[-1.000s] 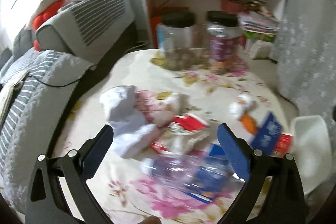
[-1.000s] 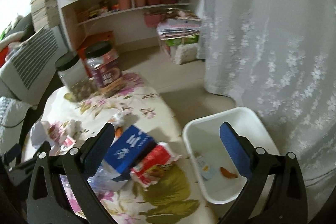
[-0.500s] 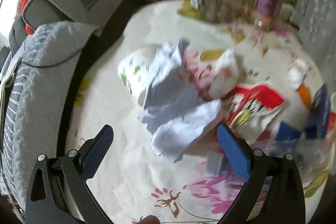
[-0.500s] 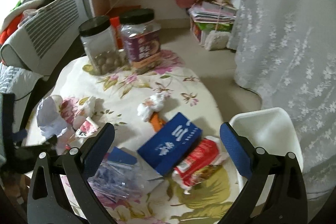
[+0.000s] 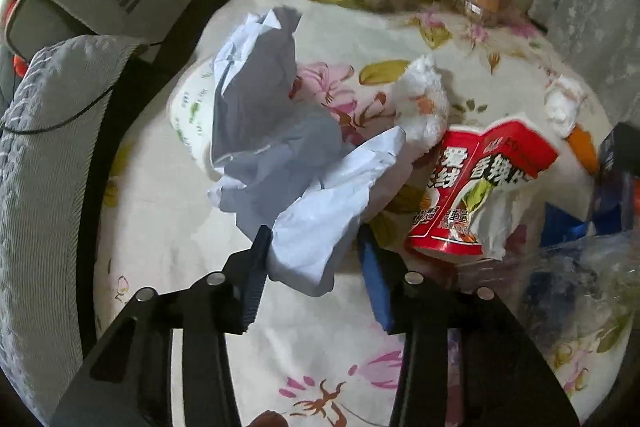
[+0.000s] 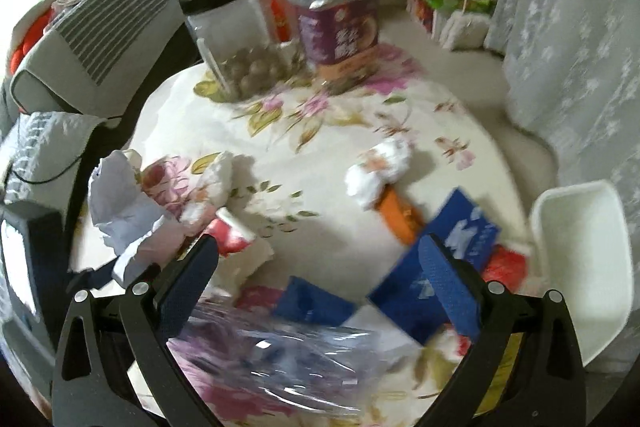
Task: Collect trash
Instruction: 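Grasp the red snack bag with the right tool while the left tool holds tissues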
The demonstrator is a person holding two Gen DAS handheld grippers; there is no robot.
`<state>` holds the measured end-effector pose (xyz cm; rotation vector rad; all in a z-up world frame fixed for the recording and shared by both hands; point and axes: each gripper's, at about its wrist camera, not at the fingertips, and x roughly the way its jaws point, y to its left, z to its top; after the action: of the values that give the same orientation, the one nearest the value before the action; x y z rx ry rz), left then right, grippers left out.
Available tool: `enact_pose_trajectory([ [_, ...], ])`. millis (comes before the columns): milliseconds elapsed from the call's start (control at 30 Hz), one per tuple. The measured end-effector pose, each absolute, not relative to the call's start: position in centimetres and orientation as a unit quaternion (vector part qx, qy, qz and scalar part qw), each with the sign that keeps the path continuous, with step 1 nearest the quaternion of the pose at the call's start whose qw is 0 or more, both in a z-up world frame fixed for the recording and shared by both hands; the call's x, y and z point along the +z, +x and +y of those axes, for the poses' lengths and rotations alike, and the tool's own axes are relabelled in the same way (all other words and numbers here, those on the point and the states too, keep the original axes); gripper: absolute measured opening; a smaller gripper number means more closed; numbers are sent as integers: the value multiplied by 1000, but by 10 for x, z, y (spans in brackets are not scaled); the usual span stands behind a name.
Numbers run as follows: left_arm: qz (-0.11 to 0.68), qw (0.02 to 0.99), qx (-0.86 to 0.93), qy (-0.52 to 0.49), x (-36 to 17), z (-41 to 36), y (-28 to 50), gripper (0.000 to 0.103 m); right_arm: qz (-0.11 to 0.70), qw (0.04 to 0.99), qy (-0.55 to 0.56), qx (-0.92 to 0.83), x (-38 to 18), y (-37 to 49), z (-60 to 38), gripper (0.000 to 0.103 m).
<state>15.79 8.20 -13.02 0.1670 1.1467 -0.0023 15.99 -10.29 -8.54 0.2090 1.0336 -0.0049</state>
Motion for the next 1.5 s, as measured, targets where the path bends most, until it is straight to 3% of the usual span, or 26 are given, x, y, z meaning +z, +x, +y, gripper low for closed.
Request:
enact_pose_trajectory([
  [267,467,884,-5,19,-63,112,130,41,528,840,123,36,-111,181,-64,96],
  [500,464,886,3,-12,-51,131,134,42,568,807,146,64,-149,191,-39,95],
  [533,465,885,4,-11,-52,131,134,42,570,806,147,65,-152,191,-39,86],
  [567,465,885,6,-10,-52,132,133,42,574,803,146,68,-155,190,-38,70],
  [733,469,883,16,-16,-54,138,130,42,551,814,163,84,-146,183,-42,37],
  [767,469,883,18,-18,-54,139,130,42,544,818,166,85,-142,182,-43,35],
  [1500,369,928,33,-34,-10,104,106,42,346,936,29,53,-24,115,-77,33],
])
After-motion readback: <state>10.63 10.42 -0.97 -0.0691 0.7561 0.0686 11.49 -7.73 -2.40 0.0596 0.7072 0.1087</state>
